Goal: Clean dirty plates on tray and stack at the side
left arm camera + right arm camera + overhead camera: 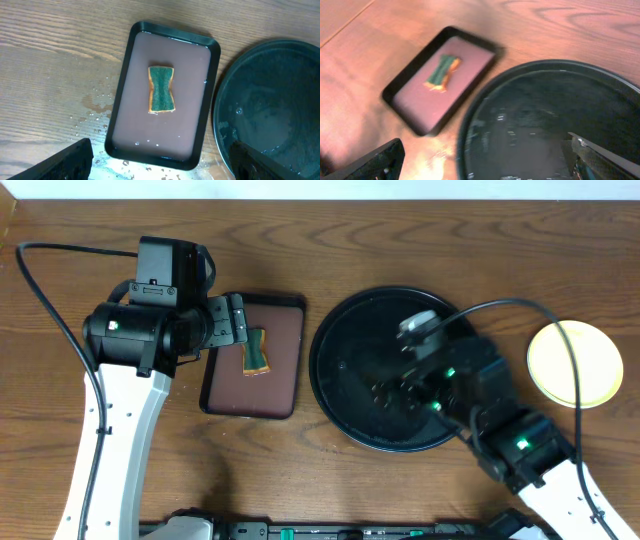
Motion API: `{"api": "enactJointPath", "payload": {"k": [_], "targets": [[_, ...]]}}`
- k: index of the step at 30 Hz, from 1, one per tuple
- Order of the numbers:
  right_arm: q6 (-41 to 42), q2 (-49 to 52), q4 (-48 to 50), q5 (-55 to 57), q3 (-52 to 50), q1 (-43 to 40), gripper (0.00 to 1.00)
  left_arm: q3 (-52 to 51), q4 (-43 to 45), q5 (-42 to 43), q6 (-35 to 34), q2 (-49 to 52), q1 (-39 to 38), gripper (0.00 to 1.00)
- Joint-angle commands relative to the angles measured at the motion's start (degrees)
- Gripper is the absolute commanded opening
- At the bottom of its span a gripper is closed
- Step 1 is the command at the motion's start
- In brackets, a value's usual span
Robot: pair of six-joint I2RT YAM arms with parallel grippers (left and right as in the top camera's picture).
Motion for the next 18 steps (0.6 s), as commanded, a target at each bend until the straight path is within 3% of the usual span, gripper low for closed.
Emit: {"api": "enactJointPath", "payload": {"k": [1,6,13,18], "targets": [[-1.4,-0.7,-2.3,2.2,1.5,3.8,0.99,0.5,-0.2,-0.5,0.5,-0.3,0.2,0.88],[-1.4,-0.9,-19.5,3.8,1.5,4.7,0.99,0.5,-0.2,-0.5,0.5,-0.3,0.2,0.88],[-4.8,-5.8,-20.9,12.0,1.5,2.8,0.99,0.5,-0.2,-0.5,0.5,-0.3,0.2,0.88],[-7.2,-17.8,-18.6,21.4,0.3,-0.2,0.99,0.5,-0.2,-0.5,0.5,-0.3,0.2,0.88]]}}
